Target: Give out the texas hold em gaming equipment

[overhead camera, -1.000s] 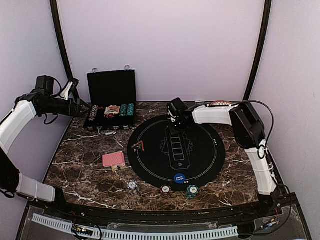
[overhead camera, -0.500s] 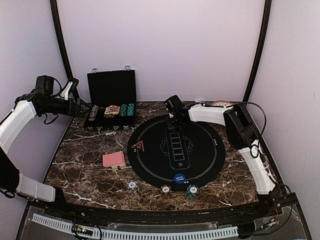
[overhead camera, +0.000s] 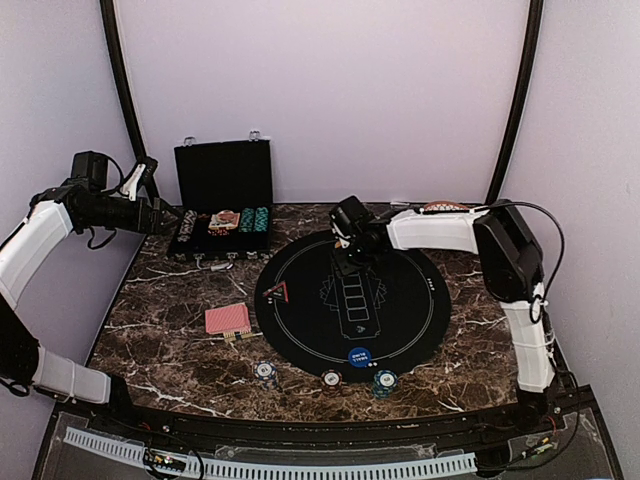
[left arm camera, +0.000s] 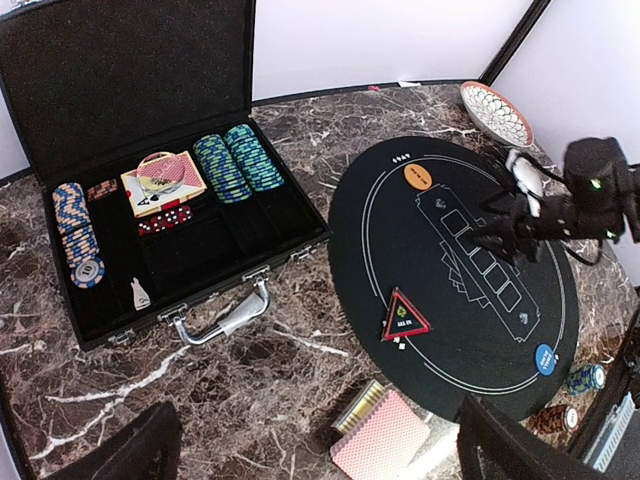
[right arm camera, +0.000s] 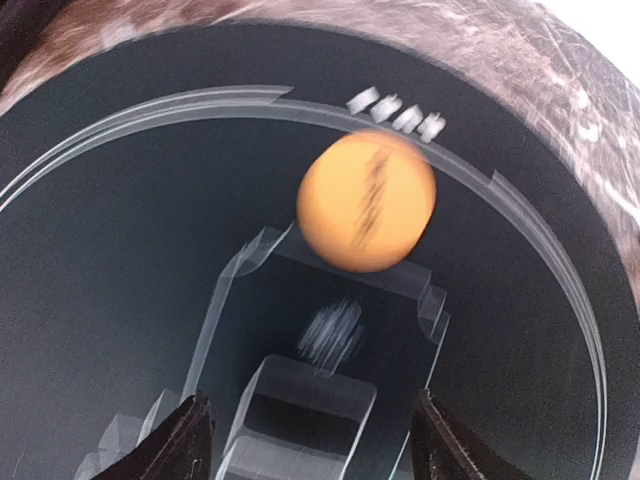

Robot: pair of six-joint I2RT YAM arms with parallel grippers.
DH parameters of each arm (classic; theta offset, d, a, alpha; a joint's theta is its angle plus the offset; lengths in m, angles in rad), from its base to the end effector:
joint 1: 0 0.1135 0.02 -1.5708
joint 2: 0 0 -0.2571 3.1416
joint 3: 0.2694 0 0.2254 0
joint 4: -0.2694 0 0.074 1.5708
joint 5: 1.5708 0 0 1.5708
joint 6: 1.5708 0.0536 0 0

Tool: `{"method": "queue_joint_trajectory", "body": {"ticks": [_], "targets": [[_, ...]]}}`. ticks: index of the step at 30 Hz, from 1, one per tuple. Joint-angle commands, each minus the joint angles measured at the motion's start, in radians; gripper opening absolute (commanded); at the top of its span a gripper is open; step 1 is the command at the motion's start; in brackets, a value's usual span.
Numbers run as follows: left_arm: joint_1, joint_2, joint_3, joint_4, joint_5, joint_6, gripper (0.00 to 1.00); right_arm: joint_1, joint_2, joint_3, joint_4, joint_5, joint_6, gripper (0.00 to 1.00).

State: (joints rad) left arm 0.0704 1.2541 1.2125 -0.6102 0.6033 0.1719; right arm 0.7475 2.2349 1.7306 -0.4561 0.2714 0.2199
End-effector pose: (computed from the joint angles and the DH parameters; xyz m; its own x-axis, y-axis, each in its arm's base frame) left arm 0.2549 -0.0125 0.3371 -0.5291 0.1039 -0.8422 0.4898 0.8479 -0.2031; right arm 0.3542 0.3088 0.1605 -0.7048 -0.3667 -0.6073 -0.3981 0.9130 -0.0894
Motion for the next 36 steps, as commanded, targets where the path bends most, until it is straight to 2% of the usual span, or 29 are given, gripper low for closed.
{"method": "queue_joint_trajectory", "body": {"ticks": [1, 5, 11, 32, 36], "targets": [[0.005, -0.029, 0.016, -0.022, 0.009, 0.004, 0.99, 0.109, -0.226, -0.227, 0.001, -0.001, 0.050, 0.68], [0.005, -0.025, 0.011, -0.018, 0.014, 0.005, 0.99, 0.195, -0.355, -0.436, -0.007, -0.036, 0.118, 0.68], [0.004, -0.022, 0.012, -0.012, 0.024, 0.001, 0.99, 0.312, -0.422, -0.559, -0.052, -0.071, 0.186, 0.66], [0.005, -0.011, 0.021, -0.017, 0.031, 0.001, 0.99, 0.370, -0.367, -0.565, -0.088, -0.058, 0.191, 0.59], [0.005, -0.004, 0.026, -0.015, 0.028, -0.001, 0.99, 0.375, -0.375, -0.598, -0.090, -0.045, 0.205, 0.54]]}}
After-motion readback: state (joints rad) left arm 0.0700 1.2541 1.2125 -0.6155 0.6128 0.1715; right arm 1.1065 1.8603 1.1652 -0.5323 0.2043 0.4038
